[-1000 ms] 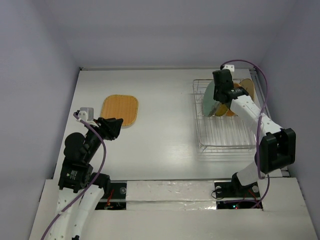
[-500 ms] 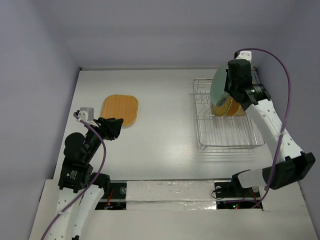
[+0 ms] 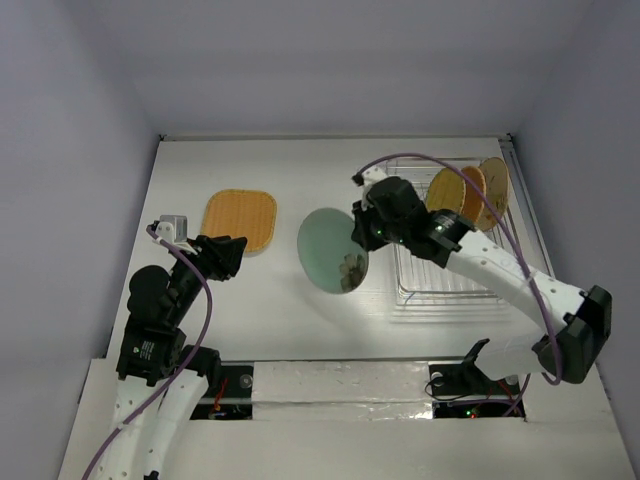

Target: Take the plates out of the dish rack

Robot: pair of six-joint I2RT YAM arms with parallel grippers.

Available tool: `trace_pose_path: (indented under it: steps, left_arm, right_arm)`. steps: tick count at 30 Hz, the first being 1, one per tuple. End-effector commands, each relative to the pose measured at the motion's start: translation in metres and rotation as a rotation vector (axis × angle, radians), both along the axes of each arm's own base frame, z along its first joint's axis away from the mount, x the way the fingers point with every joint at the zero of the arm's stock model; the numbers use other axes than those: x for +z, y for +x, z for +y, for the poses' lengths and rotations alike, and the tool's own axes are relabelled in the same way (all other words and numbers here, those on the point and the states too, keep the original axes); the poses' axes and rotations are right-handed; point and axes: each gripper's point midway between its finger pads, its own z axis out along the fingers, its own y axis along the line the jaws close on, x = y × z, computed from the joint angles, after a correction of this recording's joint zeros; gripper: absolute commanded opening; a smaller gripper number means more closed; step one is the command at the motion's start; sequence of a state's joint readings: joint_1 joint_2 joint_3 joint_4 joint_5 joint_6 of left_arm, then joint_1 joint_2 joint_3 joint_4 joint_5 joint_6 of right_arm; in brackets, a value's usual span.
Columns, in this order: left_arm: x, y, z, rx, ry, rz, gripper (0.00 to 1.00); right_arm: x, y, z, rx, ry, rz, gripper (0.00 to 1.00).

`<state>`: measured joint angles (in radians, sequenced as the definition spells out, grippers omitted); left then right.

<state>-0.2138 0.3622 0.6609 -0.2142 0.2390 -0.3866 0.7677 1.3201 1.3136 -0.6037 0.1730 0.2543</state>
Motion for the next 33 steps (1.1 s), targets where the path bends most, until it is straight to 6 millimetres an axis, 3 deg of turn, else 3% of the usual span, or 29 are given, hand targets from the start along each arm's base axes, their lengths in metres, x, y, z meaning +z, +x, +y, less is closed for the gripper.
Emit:
trace_pose_path:
  steps: [1,6,12,16,18,23,25,26,29,33]
  left_arm:
    - [0.012,0.0,0.0,-0.001,-0.01,-0.046,0.41]
    - [0.011,0.0,0.0,0.002,-0.011,-0.043,0.42]
    - [0.011,0.001,0.002,0.011,-0.014,-0.039,0.46]
    - [0.014,0.003,0.003,0.027,-0.033,-0.03,0.51]
    - [0.026,0.001,0.003,0.037,-0.093,-0.033,0.62]
    - [0.081,-0.011,-0.005,-0.002,-0.33,-0.088,0.82]
    - [0.102,-0.017,-0.005,-0.016,-0.404,-0.144,0.98]
    - [0.109,-0.019,-0.004,-0.016,-0.462,-0.144,0.99]
    - [0.128,-0.026,-0.002,-0.029,-0.546,-0.187,0.99]
    - [0.128,-0.02,0.0,-0.019,-0.621,-0.178,0.99]
  right_arm:
    - [0.021,-0.016,0.056,0.192,0.204,-0.012,0.0]
    - [-0.024,-0.028,0.086,0.296,0.244,0.093,0.0]
    - [-0.081,-0.022,0.088,0.228,0.211,0.182,0.0]
    - [-0.119,-0.001,0.063,0.033,0.11,0.176,0.0]
    - [-0.134,0.005,0.05,-0.047,0.066,0.173,0.0]
    - [-0.179,0.017,0.017,-0.245,-0.043,0.168,0.01]
    - [-0.193,0.019,0.012,-0.276,-0.069,0.171,0.07]
    - [-0.209,0.018,0.01,-0.288,-0.096,0.192,0.09]
    - [-0.228,0.017,0.008,-0.303,-0.12,0.214,0.2]
    - [-0.252,0.008,-0.005,-0.33,-0.166,0.243,0.25]
